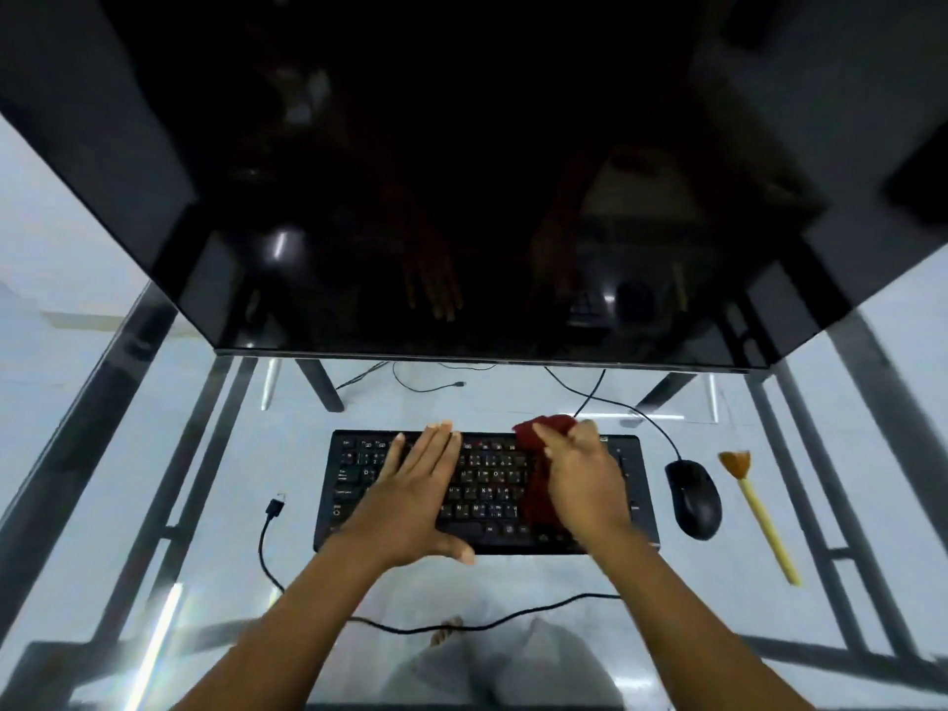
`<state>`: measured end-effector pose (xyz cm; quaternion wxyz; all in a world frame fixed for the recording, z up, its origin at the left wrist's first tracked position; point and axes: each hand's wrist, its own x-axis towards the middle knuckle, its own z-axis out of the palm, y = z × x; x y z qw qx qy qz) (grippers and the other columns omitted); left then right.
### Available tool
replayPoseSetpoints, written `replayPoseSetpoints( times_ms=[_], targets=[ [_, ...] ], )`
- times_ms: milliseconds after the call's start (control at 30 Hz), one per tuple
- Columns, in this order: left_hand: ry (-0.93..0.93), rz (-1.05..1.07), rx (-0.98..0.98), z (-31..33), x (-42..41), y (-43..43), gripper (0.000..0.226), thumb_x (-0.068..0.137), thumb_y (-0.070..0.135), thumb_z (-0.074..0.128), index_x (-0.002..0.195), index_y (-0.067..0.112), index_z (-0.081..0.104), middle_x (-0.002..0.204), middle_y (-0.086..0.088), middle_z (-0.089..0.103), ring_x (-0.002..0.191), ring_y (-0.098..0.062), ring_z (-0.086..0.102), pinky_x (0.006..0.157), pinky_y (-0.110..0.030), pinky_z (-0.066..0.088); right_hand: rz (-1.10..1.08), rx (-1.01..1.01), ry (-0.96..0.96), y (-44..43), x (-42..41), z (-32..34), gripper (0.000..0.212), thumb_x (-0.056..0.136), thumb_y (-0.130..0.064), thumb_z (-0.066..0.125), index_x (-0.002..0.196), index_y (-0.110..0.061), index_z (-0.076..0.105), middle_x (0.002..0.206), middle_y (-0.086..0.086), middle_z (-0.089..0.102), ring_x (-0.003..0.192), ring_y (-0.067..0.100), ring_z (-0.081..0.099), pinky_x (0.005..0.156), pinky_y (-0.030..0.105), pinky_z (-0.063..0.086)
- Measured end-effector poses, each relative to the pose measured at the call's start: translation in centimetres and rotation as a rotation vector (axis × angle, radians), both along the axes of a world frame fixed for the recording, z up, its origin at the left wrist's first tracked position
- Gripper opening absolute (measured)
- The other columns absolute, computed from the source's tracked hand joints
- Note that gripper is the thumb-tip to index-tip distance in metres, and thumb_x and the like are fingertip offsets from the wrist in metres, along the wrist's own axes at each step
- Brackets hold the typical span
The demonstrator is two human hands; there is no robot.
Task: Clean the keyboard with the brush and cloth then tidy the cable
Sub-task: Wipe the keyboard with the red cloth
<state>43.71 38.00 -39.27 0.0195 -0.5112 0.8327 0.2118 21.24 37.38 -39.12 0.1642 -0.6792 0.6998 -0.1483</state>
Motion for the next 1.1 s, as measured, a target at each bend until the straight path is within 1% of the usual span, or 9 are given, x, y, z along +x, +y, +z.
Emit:
replayPoseSetpoints(
  times_ms=[100, 167, 267, 333, 467, 633, 767, 933, 1100],
  targets=[
    [-0.022, -0.043, -0.013, -0.2, -3.1, 0.4, 0.134, 0.064, 0.077, 0.062, 0.150, 0.011, -0.019, 0.155, -0.002, -0.030, 0.141, -0.016, -0.030, 0.117, -0.046, -0.015, -0.183, 0.011, 0.073, 0.2, -2.3, -0.4, 0.037, 0.093, -0.019, 0.049, 0.128, -0.029, 0.059, 0.115, 0.003, 0.052, 0.099, 0.024, 0.060, 0.096, 0.034, 0.047],
    [-0.038, -0.043, -0.019, -0.6, -4.7, 0.5, 0.135, 0.065, 0.077, 0.061, 0.149, 0.009, -0.019, 0.155, -0.004, -0.030, 0.142, -0.018, -0.030, 0.117, -0.050, -0.013, -0.078, 0.042, -0.041, 1.8, 0.0, -0.6, 0.023, 0.092, -0.030, 0.053, 0.111, -0.024, 0.065, 0.098, -0.008, 0.060, 0.088, 0.009, 0.060, 0.088, 0.038, 0.049],
    [-0.085, -0.039, -0.014, -1.1, -5.4, 0.4, 0.135, 0.064, 0.078, 0.060, 0.149, 0.009, -0.018, 0.157, -0.004, -0.027, 0.143, -0.018, -0.027, 0.117, -0.051, -0.011, 0.196, 0.015, 0.016, 3.5, 0.6, -0.3, 0.022, 0.090, -0.044, 0.055, 0.093, -0.023, 0.061, 0.080, -0.012, 0.060, 0.078, 0.012, 0.059, 0.075, 0.031, 0.048],
    [-0.110, -0.033, -0.021, -1.2, -5.4, 0.3, 0.135, 0.063, 0.081, 0.057, 0.149, 0.010, -0.019, 0.157, -0.003, -0.026, 0.143, -0.017, -0.026, 0.117, -0.051, -0.012, 0.011, 0.050, 0.022, 2.6, -2.4, 0.2, 0.017, 0.087, -0.035, 0.064, 0.102, -0.031, 0.068, 0.087, -0.017, 0.058, 0.081, 0.015, 0.060, 0.075, 0.024, 0.049],
    [-0.118, -0.028, -0.031, -0.9, -5.7, 0.3, 0.134, 0.063, 0.082, 0.056, 0.149, 0.013, -0.019, 0.156, 0.000, -0.026, 0.143, -0.015, -0.026, 0.116, -0.051, -0.013, -0.302, 0.054, 0.090, 1.2, -5.5, -0.2, 0.041, 0.089, -0.011, 0.055, 0.128, -0.024, 0.060, 0.114, 0.014, 0.055, 0.089, 0.033, 0.062, 0.084, 0.035, 0.052],
    [-0.103, -0.016, -0.040, -1.1, -5.7, 0.2, 0.134, 0.062, 0.081, 0.059, 0.148, 0.015, -0.020, 0.157, 0.001, -0.024, 0.144, -0.013, -0.023, 0.117, -0.049, -0.013, -0.078, 0.048, -0.019, 2.4, -2.2, 0.6, 0.015, 0.094, -0.036, 0.054, 0.095, -0.022, 0.060, 0.091, 0.002, 0.067, 0.078, 0.015, 0.064, 0.074, 0.030, 0.051],
    [-0.107, -0.014, -0.046, -1.1, -5.7, 0.4, 0.133, 0.063, 0.082, 0.056, 0.147, 0.017, -0.023, 0.156, 0.003, -0.027, 0.143, -0.012, -0.026, 0.117, -0.049, -0.013, -0.326, 0.082, 0.102, 0.4, -6.5, 0.2, 0.045, 0.088, -0.007, 0.048, 0.130, -0.021, 0.056, 0.117, 0.015, 0.051, 0.088, 0.029, 0.062, 0.084, 0.032, 0.052],
    [-0.111, -0.010, -0.051, -1.0, -5.6, 0.3, 0.133, 0.062, 0.083, 0.055, 0.149, 0.016, -0.020, 0.155, 0.005, -0.028, 0.142, -0.011, -0.027, 0.117, -0.048, -0.013, 0.062, 0.044, 0.032, 2.6, -3.0, -1.1, 0.040, 0.092, -0.015, 0.052, 0.131, -0.025, 0.055, 0.114, 0.006, 0.053, 0.103, 0.029, 0.055, 0.084, 0.031, 0.043],
    [-0.118, -0.018, -0.057, -1.0, -5.5, 0.6, 0.134, 0.060, 0.087, 0.051, 0.146, 0.016, -0.024, 0.153, 0.005, -0.030, 0.141, -0.012, -0.028, 0.117, -0.047, -0.013, -0.231, -0.005, 0.164, 2.3, -8.4, -0.9, 0.042, 0.093, -0.010, 0.047, 0.131, -0.027, 0.056, 0.119, 0.008, 0.050, 0.099, 0.024, 0.058, 0.088, 0.033, 0.047]
  ],
)
